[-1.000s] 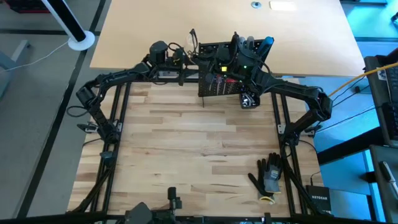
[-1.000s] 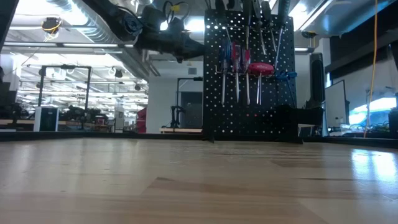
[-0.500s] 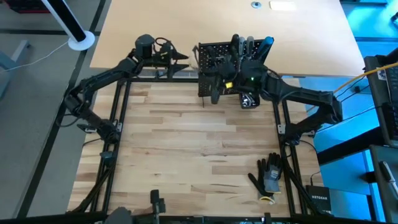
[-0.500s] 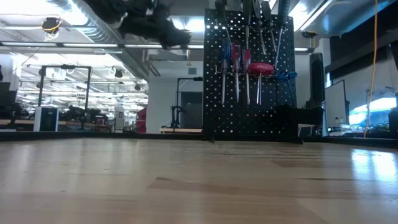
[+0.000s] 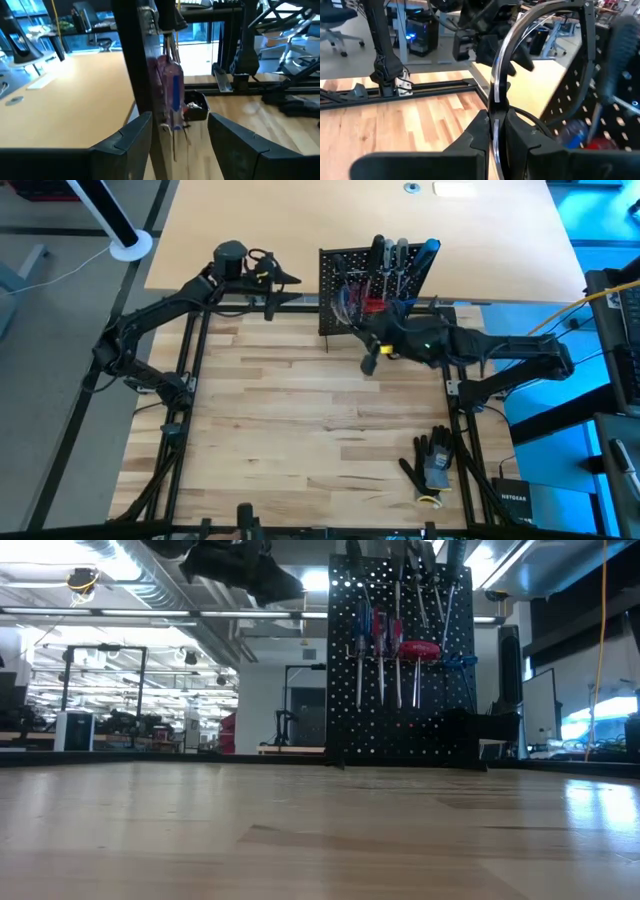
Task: Hang tools onto peg board
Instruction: Hang the black safety glasses on the peg board
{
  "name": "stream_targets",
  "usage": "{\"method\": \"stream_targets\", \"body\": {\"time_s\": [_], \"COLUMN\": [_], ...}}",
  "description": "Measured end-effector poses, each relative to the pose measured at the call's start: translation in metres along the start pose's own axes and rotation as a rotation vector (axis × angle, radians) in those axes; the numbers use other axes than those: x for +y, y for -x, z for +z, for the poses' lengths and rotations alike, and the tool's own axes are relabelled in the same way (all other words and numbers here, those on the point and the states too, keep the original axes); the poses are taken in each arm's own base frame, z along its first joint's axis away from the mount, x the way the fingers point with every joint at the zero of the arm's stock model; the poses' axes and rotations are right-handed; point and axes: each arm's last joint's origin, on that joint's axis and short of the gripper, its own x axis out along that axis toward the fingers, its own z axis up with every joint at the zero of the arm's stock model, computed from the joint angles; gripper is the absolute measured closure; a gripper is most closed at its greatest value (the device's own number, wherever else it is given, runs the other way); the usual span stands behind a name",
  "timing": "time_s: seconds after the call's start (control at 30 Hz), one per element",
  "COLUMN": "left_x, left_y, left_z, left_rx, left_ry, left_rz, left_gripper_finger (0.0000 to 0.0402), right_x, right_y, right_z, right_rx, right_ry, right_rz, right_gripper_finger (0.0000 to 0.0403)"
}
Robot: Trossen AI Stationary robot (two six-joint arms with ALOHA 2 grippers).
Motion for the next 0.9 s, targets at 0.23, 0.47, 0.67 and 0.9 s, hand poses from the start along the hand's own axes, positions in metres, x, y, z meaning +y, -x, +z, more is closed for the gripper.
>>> {"method": "stream_targets", "body": {"time_s": [0.23, 0.47, 0.67, 0.9], "left_x": [-0.014, -0.050, -0.083, -0.100], "left_y": [-0.008, -0.023, -0.034, -0.038], "left_z": [0.003, 0.013, 0.021, 0.024], "left_rx": [0.010, -0.009, -0.028, -0.034], "left_ry": [0.028, 0.015, -0.026, -0.051], "left_rz": [-0.026, -0.147, -0.253, -0.307], "left_gripper_finger": [0.0218, 0.0218, 0.0218, 0.0218], "right_x": [0.010, 0.022, 0.026, 0.023], "right_y": [0.022, 0.011, 0.008, 0.009], "right_z": [-0.045, -0.095, -0.103, -0.097], "right_rx": [-0.064, -0.141, -0.273, -0.329], "right_ry": [-0.037, -0.036, 0.004, 0.081], "right_rz": [0.045, 0.071, 0.133, 0.033], "right_gripper_finger": [0.0368, 0.0368, 0.0368, 0.0368]}}
